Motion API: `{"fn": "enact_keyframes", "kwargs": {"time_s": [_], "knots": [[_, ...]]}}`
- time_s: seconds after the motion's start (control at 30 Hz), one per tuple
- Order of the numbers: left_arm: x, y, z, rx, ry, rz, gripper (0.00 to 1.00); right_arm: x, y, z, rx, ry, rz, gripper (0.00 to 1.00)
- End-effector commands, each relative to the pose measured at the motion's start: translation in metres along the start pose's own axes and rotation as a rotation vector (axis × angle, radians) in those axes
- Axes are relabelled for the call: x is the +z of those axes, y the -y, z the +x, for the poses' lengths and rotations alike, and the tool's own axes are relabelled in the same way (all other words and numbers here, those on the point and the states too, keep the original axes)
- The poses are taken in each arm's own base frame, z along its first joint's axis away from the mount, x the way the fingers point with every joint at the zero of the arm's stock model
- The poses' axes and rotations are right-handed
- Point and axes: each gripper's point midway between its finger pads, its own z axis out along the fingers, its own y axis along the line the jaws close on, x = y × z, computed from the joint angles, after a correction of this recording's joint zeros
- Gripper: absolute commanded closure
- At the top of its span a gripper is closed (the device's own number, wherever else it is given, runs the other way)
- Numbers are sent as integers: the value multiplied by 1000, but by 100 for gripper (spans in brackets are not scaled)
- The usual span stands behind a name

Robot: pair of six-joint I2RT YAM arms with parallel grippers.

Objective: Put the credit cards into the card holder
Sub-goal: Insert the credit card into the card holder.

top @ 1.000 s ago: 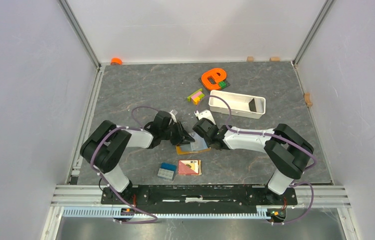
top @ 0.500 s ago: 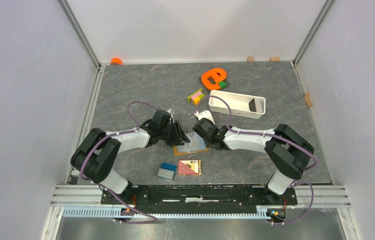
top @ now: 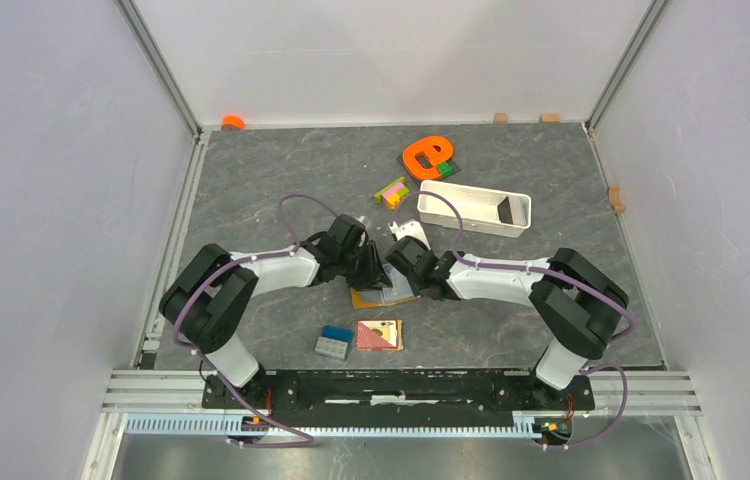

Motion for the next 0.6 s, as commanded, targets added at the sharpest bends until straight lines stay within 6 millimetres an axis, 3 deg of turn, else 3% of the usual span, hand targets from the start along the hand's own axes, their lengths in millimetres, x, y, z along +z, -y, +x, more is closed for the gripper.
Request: {"fn": "enact_keyframes", "kwargs": {"time_s": [0.0, 0.17, 0.43, 0.57], "knots": [[3, 15, -11, 79, 26, -18, 66, -1, -8, 12, 9, -28, -43, 100], [3, 19, -10, 135, 33, -60, 65, -3, -8, 11, 12, -22, -45, 100], [-14, 39, -24, 192, 101, -18, 60, -4, -10, 10, 21, -18, -61, 100], [-10, 52, -21, 208, 72, 36, 59, -3, -15, 11, 27, -19, -85, 100]]}}
